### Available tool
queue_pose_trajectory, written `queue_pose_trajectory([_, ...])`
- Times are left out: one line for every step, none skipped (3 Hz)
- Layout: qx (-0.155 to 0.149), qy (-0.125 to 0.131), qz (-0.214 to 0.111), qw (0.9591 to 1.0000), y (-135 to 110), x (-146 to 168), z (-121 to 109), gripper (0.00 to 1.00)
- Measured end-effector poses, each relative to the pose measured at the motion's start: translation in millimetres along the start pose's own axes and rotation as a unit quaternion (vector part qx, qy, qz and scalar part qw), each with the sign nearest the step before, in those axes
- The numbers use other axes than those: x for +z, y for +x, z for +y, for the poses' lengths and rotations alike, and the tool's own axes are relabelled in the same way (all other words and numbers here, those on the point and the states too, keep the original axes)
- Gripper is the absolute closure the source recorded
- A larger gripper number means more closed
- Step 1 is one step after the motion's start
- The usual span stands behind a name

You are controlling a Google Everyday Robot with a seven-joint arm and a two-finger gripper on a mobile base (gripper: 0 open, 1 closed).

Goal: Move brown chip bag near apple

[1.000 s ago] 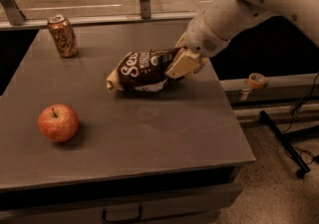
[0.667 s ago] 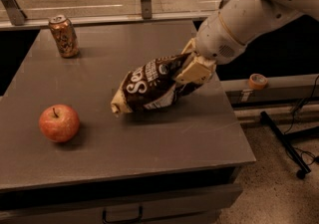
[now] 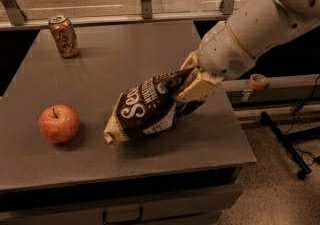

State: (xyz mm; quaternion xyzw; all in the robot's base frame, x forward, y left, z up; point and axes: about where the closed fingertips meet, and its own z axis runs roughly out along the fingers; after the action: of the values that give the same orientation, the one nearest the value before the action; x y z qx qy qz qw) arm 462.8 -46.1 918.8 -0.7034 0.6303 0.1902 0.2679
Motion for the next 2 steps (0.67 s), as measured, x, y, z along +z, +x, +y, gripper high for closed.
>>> queue_pose_trajectory([-0.014,-0.014,-0.017,0.9997,-17,3,18,1.0])
queue_pose_trajectory([-0.022,-0.021,-0.025,0.9992,-32,7,27,0.83])
